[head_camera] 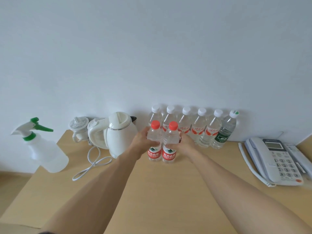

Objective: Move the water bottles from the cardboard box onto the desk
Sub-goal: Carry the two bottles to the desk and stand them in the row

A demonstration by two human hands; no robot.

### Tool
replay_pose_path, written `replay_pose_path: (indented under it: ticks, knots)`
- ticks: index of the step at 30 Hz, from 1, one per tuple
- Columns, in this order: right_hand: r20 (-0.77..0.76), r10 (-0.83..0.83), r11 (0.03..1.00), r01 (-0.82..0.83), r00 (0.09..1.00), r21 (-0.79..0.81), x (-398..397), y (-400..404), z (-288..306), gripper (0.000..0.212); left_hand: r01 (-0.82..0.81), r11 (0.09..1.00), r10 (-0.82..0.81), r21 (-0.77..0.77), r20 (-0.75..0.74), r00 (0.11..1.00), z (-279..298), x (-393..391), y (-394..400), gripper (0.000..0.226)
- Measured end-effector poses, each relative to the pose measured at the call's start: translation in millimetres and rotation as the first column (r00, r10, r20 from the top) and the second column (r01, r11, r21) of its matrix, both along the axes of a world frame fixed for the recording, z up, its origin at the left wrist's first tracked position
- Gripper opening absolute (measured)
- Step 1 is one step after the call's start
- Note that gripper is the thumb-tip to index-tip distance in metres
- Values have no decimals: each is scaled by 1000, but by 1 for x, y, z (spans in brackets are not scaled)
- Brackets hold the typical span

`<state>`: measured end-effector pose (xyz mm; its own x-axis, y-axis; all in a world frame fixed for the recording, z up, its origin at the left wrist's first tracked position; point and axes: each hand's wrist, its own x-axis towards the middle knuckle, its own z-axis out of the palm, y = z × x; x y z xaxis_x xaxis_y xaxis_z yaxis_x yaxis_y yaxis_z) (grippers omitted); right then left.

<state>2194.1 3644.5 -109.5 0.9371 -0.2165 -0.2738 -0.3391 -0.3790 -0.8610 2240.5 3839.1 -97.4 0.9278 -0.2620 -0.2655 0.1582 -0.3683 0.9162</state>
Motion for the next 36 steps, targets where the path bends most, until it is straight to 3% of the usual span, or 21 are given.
replay_pose_path:
  ticks: [5, 8, 15, 21, 36]
  knots:
    - [68, 19, 995, -12, 998, -102, -8, 0, 2, 78, 21, 992, -28, 122, 58, 998, 2, -5, 0, 67]
    - [98, 27, 989, -13, 995, -146, -15, -1, 0, 78, 37, 962, -81, 269, 157, 984, 5, -7, 2, 63]
    - [204, -1, 969, 51, 979, -241, -21, 3, 10, 70, -110, 872, -90, 478, 377, 922, 28, -10, -4, 55]
    - [222, 1, 962, 59, 975, -266, -22, 5, 13, 57, -98, 907, -85, 409, 408, 909, 27, -4, -4, 47]
    - [244, -49, 954, 118, 969, -277, -16, 8, 10, 56, -151, 900, -64, 409, 465, 883, 22, 16, -14, 45]
